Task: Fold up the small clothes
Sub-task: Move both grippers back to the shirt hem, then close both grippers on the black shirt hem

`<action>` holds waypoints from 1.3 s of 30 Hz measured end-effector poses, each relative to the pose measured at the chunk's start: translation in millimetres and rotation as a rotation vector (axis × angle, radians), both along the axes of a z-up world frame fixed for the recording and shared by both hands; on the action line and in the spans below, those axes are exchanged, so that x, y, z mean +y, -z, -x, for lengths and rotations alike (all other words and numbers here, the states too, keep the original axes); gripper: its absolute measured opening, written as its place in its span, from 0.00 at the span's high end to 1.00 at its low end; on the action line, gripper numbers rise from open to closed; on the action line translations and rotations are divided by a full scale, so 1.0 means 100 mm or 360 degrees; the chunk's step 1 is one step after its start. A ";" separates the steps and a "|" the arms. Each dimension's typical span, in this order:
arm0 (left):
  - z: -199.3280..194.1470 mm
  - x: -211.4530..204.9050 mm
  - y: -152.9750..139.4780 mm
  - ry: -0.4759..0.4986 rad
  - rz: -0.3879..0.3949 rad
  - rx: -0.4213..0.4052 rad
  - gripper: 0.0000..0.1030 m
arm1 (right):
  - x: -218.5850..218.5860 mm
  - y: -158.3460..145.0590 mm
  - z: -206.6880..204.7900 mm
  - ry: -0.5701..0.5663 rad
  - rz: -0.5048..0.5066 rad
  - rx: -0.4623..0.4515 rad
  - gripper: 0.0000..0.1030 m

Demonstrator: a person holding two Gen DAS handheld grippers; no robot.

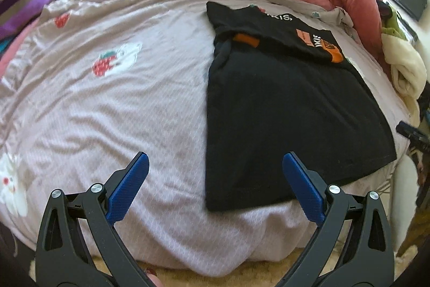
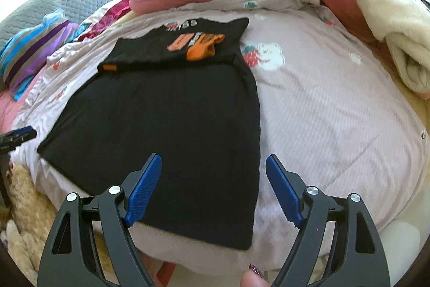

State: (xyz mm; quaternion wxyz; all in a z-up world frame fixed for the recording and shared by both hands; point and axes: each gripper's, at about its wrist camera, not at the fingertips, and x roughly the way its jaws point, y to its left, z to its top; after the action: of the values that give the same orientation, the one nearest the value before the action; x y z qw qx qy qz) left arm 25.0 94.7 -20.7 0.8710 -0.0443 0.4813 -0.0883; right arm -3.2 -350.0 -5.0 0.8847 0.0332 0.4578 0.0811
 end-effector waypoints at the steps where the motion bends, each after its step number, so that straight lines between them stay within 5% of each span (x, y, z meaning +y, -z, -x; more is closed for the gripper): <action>1: 0.02 0.02 0.01 -0.0008 0.0021 0.0012 0.09 | 0.00 0.02 0.03 -0.0006 -0.0002 0.0006 0.24; 4: 0.07 0.06 0.03 -0.0024 0.0071 0.0033 0.13 | -0.02 0.08 0.09 -0.0016 -0.0021 0.0027 0.24; 10: 0.14 0.02 0.07 0.0003 0.0161 0.0086 0.46 | -0.01 0.15 0.17 -0.0045 -0.0042 0.0052 0.25; 13: 0.15 -0.06 0.09 0.0051 0.0165 0.0114 0.54 | -0.03 0.17 0.21 -0.0046 -0.0061 0.0061 0.25; 18: 0.11 -0.11 0.21 0.0057 0.0114 0.0191 0.54 | -0.06 0.22 0.27 -0.0052 -0.0081 0.0082 0.27; 25: 0.06 -0.04 0.31 -0.0001 0.0277 0.0246 0.54 | -0.09 0.30 0.28 -0.0053 -0.0140 0.0124 0.35; 32: -0.05 -0.14 0.18 0.0015 0.0336 0.0174 0.67 | -0.08 0.25 0.33 -0.0076 -0.0110 0.0096 0.78; 39: -0.10 -0.11 0.31 0.0000 0.0321 0.0237 0.67 | -0.28 0.36 0.34 0.0036 -0.0160 0.0189 0.75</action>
State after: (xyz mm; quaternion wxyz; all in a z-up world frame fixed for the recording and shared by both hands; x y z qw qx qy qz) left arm 35.1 83.9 -51.8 0.8240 -0.1381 0.5333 -0.1326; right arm -37.7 -377.8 -40.9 0.8541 0.0876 0.5044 0.0918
